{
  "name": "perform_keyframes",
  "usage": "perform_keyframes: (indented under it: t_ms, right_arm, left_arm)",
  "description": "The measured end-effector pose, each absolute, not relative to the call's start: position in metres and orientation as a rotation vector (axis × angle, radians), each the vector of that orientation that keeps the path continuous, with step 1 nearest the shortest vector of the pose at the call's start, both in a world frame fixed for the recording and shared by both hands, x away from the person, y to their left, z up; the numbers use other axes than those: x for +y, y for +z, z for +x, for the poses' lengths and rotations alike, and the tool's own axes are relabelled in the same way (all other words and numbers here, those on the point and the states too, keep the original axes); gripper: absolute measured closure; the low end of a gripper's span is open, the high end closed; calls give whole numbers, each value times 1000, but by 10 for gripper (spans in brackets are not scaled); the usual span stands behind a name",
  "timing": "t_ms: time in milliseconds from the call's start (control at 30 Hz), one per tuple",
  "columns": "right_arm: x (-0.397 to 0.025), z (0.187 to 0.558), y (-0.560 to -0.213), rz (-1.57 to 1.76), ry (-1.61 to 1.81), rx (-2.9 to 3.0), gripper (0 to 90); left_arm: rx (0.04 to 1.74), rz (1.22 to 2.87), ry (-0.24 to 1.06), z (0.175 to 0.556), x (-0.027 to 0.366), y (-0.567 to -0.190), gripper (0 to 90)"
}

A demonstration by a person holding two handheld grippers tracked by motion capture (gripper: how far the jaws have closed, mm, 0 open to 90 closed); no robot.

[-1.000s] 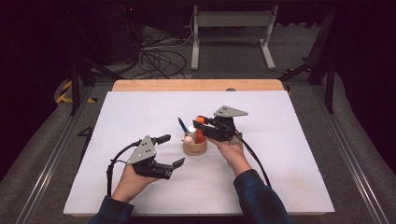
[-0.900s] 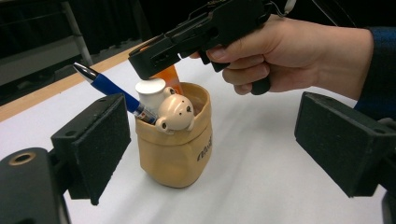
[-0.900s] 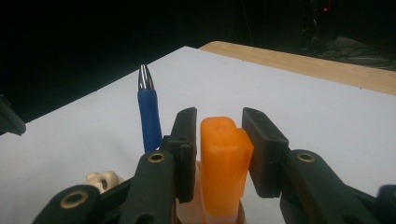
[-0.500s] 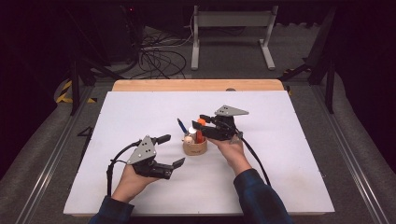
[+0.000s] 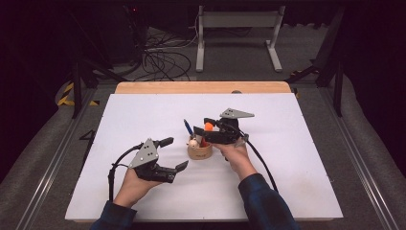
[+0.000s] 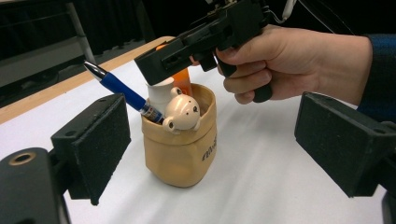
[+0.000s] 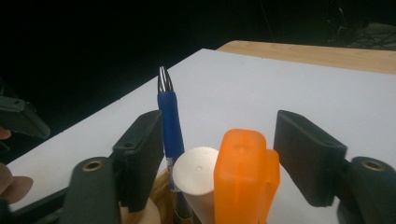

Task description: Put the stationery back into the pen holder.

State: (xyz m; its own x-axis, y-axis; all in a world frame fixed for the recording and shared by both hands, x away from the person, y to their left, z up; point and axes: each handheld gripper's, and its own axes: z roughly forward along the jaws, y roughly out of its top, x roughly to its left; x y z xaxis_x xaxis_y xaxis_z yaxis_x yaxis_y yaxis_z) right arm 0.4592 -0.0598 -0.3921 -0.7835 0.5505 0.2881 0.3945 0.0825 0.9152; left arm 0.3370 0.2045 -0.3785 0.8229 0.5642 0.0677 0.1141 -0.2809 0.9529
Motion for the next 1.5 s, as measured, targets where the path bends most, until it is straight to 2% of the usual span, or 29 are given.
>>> perform_keyframes:
  t_ms: [367,767,1500]
  right_arm:
    - [-65,460,-388,1001,1832,2181,166]
    - [-73,451,-379,935,1763,2178,67]
    - [-100,430,-368,904,1761,2076,5]
  left_arm:
    - [523,1825,478,337,206,-379,115]
    - [543,1810,480,339,211,-377,109]
    - [570,1778,504,339,220,-374,85]
